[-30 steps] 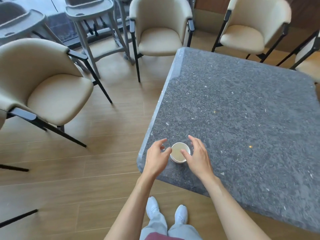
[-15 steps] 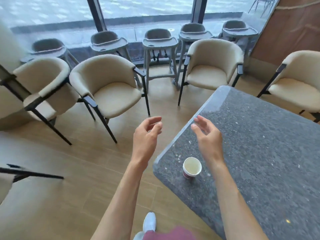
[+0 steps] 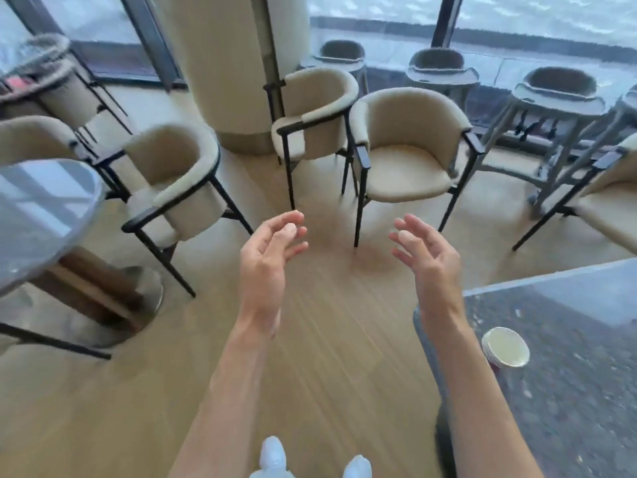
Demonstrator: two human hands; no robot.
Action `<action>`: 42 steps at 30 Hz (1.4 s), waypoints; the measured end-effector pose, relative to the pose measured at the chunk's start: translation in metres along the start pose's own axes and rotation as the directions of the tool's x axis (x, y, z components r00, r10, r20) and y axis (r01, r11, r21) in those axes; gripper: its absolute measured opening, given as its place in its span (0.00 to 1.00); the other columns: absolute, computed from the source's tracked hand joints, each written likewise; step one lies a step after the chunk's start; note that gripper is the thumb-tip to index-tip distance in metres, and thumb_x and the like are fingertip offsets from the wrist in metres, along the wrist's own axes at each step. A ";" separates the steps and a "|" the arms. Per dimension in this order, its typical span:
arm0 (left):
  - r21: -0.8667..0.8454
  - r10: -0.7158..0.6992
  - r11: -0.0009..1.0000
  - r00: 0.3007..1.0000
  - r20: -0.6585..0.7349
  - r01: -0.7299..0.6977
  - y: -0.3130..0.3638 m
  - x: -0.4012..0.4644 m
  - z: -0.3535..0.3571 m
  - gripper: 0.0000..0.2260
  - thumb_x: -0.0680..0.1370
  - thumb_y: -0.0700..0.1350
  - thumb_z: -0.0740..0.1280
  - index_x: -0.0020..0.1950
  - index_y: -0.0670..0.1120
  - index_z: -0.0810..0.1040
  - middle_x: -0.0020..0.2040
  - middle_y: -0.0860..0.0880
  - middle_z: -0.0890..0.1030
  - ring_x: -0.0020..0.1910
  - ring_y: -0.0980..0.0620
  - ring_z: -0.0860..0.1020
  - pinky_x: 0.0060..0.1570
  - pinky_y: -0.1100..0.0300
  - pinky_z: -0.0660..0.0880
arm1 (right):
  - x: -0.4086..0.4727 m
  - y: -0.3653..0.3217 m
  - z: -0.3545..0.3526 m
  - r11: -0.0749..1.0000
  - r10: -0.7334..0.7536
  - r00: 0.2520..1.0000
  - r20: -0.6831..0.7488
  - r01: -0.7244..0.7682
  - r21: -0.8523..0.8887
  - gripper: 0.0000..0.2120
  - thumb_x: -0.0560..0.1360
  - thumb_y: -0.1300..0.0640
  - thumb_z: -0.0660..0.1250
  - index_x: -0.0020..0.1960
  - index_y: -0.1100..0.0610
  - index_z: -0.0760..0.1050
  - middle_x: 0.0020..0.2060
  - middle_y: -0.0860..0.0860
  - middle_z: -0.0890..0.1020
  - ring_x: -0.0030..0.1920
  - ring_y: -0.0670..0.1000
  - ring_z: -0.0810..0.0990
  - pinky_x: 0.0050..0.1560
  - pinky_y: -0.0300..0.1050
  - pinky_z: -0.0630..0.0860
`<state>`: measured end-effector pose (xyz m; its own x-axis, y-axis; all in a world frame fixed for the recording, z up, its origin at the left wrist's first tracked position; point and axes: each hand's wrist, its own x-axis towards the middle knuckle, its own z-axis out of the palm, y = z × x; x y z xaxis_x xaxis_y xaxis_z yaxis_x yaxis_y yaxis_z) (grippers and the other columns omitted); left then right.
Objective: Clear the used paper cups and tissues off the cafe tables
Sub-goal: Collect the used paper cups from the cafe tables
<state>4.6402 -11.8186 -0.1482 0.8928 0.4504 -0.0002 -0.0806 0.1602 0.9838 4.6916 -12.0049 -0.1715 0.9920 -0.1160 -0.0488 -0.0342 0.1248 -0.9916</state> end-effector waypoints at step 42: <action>0.310 0.323 0.933 0.047 -0.945 -0.183 0.181 -0.296 -0.893 0.08 0.77 0.42 0.65 0.50 0.42 0.82 0.55 0.42 0.85 0.53 0.43 0.83 0.53 0.51 0.81 | -0.634 0.115 0.828 0.995 0.073 0.067 0.995 -0.068 -0.069 0.10 0.80 0.62 0.65 0.58 0.56 0.82 0.52 0.49 0.87 0.54 0.50 0.85 0.61 0.56 0.80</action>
<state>3.9659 -11.1383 -0.1305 -0.4032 0.9030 0.1485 -0.1009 -0.2052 0.9735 4.1591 -11.1006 -0.1550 0.1849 0.9818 0.0432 -0.1097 0.0643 -0.9919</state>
